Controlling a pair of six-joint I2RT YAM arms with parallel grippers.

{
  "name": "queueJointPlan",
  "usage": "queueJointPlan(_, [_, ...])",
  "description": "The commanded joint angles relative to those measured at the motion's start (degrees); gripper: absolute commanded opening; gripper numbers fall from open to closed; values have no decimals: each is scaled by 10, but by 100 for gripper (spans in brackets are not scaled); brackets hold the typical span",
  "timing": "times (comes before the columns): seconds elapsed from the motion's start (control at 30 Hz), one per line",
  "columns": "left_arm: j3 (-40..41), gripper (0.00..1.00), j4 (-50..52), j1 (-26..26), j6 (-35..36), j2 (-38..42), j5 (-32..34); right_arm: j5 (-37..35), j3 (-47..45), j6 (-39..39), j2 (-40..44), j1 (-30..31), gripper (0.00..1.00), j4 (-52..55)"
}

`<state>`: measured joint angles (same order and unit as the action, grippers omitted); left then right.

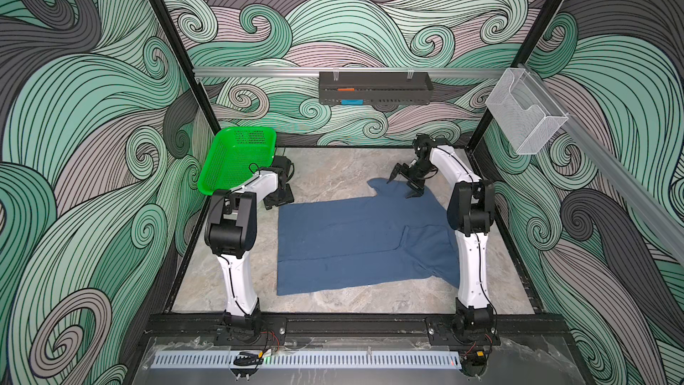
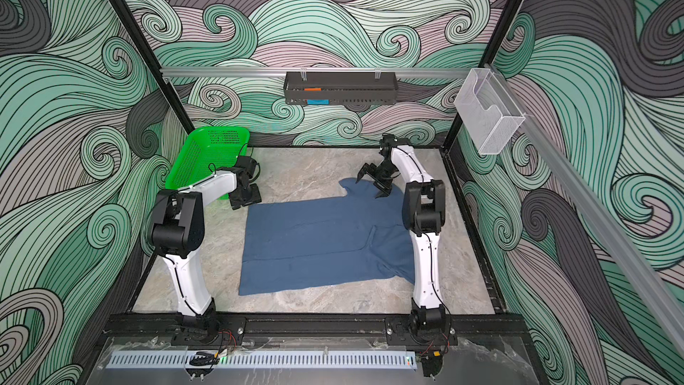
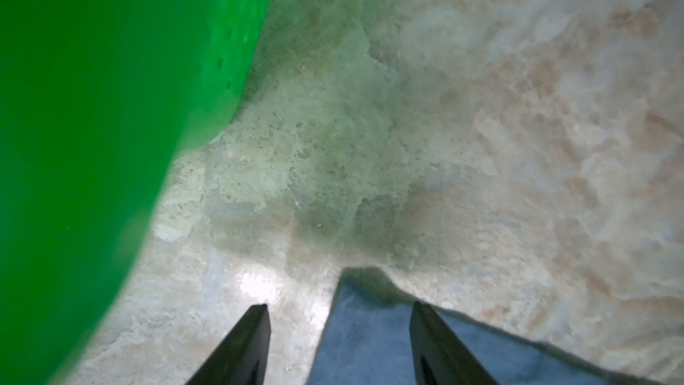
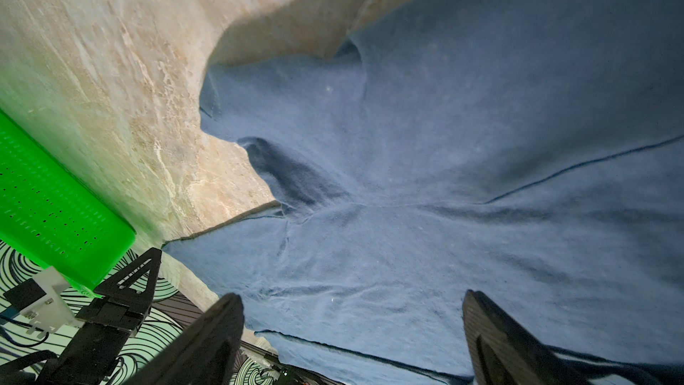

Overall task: Fold and stack t-shirts
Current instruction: Fold the T-shirt.

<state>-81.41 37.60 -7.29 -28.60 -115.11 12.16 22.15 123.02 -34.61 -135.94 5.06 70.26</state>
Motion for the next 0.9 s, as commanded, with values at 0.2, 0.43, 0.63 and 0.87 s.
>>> queueJointPlan(0.2, [-56,51,33,-11,-5,-65,23,26,-4,8,25,-22,95,6])
queueJointPlan(0.43, [-61,27,55,-11,-11,-78,37,36,0,3,27,-38,95,4])
queueJointPlan(0.63, [-50,32,62,-15,-22,-73,33,41,8,-4,27,-41,95,4])
queueJointPlan(0.87, [-21,19,43,-23,-50,-64,40,50,20,-17,26,-40,95,-3])
